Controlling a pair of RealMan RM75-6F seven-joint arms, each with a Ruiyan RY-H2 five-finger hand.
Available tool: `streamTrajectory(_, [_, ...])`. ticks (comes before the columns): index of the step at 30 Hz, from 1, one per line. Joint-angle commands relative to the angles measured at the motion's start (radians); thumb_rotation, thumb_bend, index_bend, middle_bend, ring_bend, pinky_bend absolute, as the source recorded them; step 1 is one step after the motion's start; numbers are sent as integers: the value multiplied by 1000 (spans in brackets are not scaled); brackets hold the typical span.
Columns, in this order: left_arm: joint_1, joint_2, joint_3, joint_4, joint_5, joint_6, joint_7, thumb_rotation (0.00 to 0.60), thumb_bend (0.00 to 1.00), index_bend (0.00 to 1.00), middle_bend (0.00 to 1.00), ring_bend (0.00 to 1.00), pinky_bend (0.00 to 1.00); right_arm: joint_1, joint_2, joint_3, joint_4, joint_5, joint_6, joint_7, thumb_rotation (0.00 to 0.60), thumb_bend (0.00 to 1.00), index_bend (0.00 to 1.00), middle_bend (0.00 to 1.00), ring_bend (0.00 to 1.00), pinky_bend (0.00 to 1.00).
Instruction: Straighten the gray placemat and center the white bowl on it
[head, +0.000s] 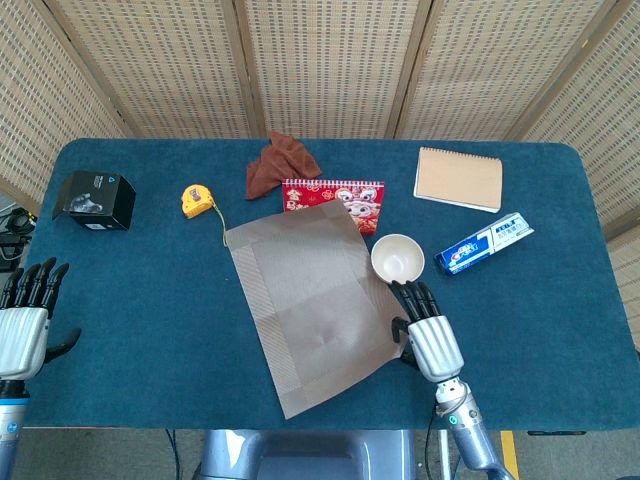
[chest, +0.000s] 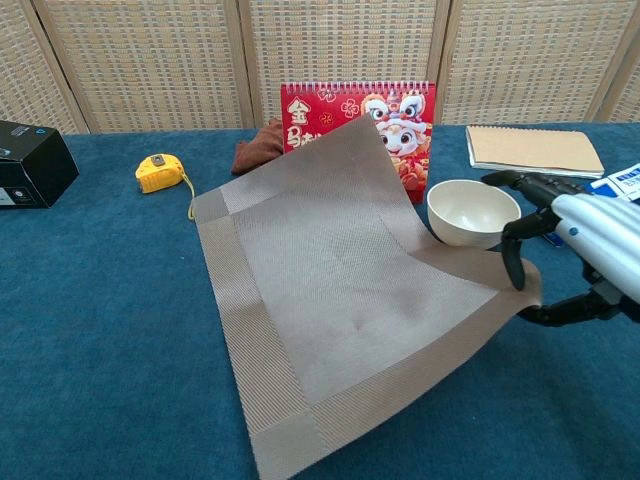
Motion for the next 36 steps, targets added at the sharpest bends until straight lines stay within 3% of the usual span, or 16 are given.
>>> streamTrajectory(1, [0,-1,0,0,0,-1,2,600,218,25,0,0,0,-15,38,9,-13,19,7,10,600,476,709,135,0,0])
streamTrajectory(20, [-1,-14,6,-3,5,-7,35,600,218,25,0,0,0,-26,197,94,-26,150,-41,36,600,460,719,146,0,0])
streamTrajectory(36, [-3,-19,7,-1,6,-11,43,600,217,25,0,0,0,-7,240,147,8,277,-121,-5,600,457,726,152,0,0])
